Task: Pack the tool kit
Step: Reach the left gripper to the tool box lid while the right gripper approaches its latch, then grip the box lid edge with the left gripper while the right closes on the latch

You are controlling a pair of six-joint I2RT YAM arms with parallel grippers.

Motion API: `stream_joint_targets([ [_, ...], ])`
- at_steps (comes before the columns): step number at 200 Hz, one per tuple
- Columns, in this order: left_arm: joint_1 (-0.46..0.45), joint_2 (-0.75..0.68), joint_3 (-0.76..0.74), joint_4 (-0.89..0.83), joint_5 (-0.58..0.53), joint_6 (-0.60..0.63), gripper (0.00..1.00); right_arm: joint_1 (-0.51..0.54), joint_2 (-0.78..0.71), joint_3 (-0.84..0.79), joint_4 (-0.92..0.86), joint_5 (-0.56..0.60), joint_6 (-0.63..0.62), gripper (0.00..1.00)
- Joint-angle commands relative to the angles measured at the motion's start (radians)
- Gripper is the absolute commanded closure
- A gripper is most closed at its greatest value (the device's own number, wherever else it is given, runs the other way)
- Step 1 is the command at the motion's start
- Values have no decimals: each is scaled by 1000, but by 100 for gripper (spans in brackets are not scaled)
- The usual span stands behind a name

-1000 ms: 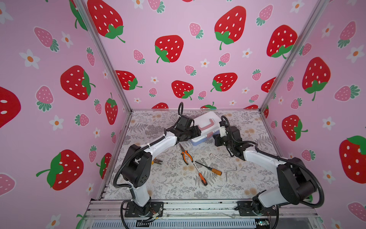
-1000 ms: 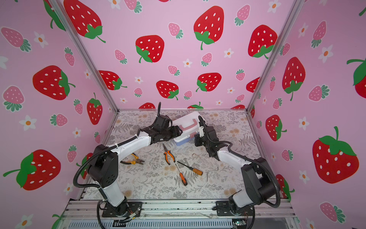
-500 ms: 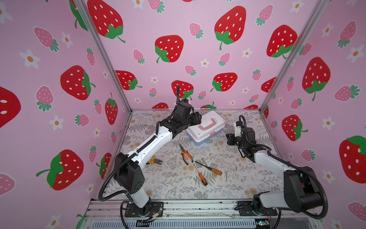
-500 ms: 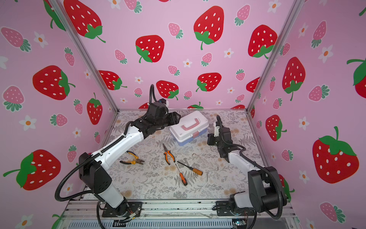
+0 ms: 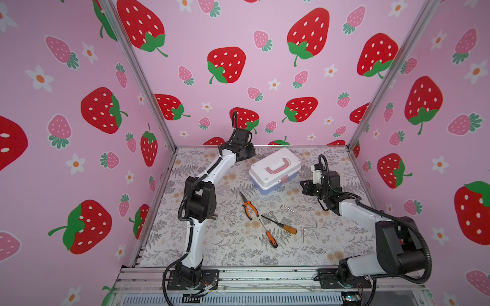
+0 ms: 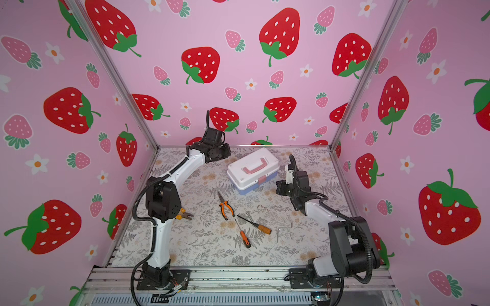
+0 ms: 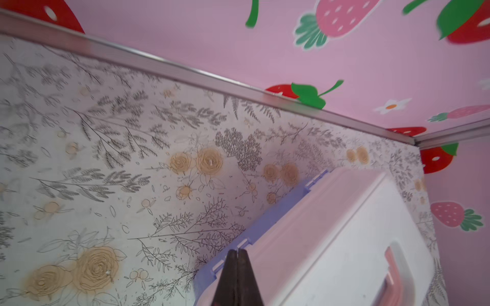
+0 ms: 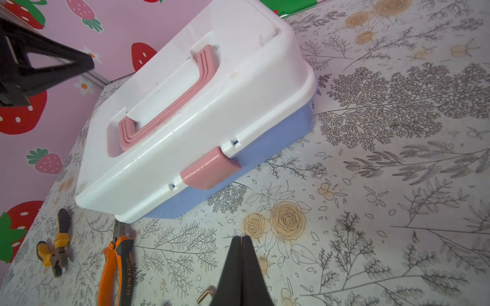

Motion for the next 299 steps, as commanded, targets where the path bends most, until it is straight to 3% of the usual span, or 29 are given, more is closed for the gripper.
stream_joint_targets([
  [1,-9,4,5,-4,84,-34,100,-22,20,38,-5,-19,42,96],
  [57,-56,-83,-231,141,204,-105,100,-57,43,40,-9,-50,62,93],
  [85,-140,-162,-354,213,263,-146,100,-79,44,28,-8,-73,74,91],
  [126,-238,-265,-422,207,256,-112,100,-121,13,6,-8,-98,76,88],
  [135,-239,-278,-416,187,240,-87,96,-134,2,-4,-9,-103,76,87],
  [155,-230,-272,-339,81,137,-20,72,-163,-18,-15,-9,-121,76,87],
  [177,-227,-231,-229,4,96,9,48,-184,-30,-28,-8,-142,76,87],
  [196,-242,-197,-151,-32,108,11,37,-190,-31,-35,-6,-171,75,88],
  [253,-321,-61,42,-217,28,81,25,-157,-2,-59,2,-214,89,92],
  [260,-328,-48,60,-236,21,91,17,-141,-1,-60,-1,-209,87,92],
  [299,-352,-16,96,-286,-2,115,15,-35,35,-48,8,-188,95,92],
])
